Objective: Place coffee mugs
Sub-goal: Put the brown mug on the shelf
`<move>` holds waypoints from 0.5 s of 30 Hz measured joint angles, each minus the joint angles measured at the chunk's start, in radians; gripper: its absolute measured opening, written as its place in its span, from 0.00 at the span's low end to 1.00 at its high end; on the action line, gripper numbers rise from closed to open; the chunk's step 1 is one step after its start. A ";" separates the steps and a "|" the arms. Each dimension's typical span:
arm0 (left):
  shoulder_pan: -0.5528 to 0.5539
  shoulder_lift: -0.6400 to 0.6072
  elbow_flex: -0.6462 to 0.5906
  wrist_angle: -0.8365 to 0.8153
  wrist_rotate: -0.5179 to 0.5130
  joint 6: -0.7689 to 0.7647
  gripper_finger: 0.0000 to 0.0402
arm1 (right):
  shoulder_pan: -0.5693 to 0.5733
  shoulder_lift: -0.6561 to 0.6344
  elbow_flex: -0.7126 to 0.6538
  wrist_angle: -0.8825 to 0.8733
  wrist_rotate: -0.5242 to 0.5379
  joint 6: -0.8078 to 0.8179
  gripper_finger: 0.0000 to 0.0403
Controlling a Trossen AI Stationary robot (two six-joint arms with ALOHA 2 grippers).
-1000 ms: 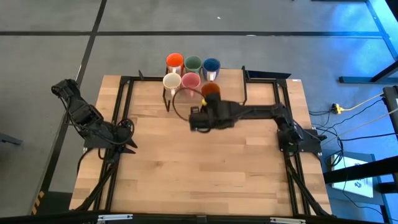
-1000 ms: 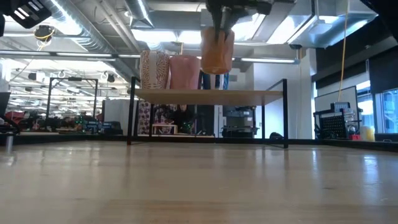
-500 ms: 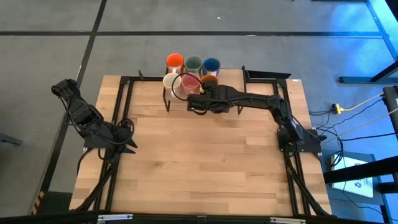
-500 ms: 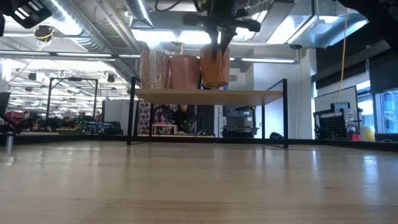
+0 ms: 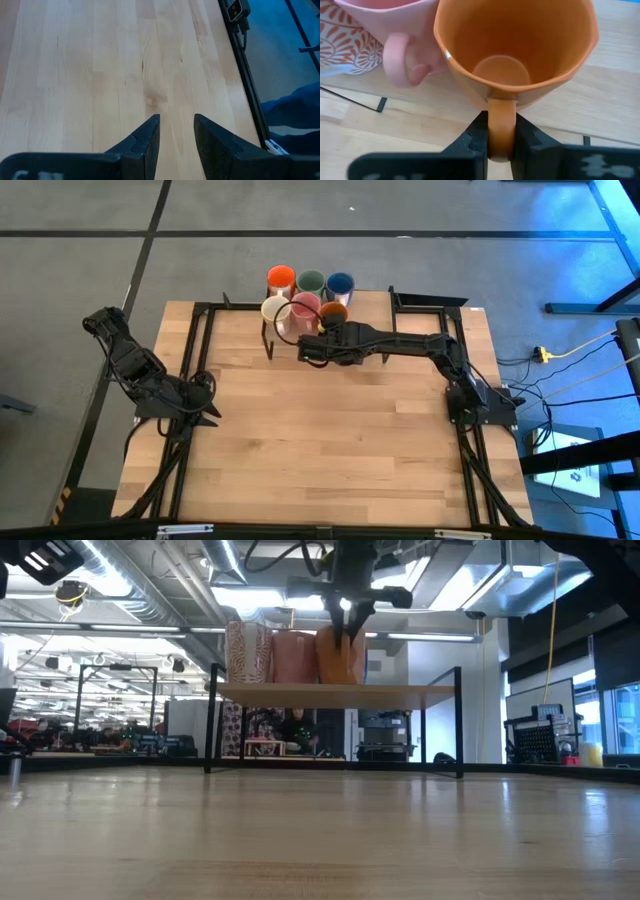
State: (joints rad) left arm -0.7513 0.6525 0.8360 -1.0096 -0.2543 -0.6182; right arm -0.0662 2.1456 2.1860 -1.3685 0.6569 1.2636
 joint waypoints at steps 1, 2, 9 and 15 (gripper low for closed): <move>0.000 0.000 0.000 0.000 0.000 0.000 0.29 | 0.000 0.000 0.000 0.001 0.002 0.000 0.08; 0.000 0.000 0.000 0.000 0.000 0.000 0.29 | 0.000 0.000 0.000 0.002 0.004 0.000 0.10; 0.000 0.000 0.000 0.000 0.000 0.000 0.29 | 0.000 0.000 -0.002 0.009 0.015 -0.016 0.26; 0.000 0.000 0.000 0.000 0.000 0.003 0.29 | 0.007 -0.026 0.000 -0.002 0.005 -0.035 0.41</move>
State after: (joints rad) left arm -0.7513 0.6525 0.8360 -1.0098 -0.2541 -0.6155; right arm -0.0594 2.1197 2.1861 -1.3709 0.6622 1.2289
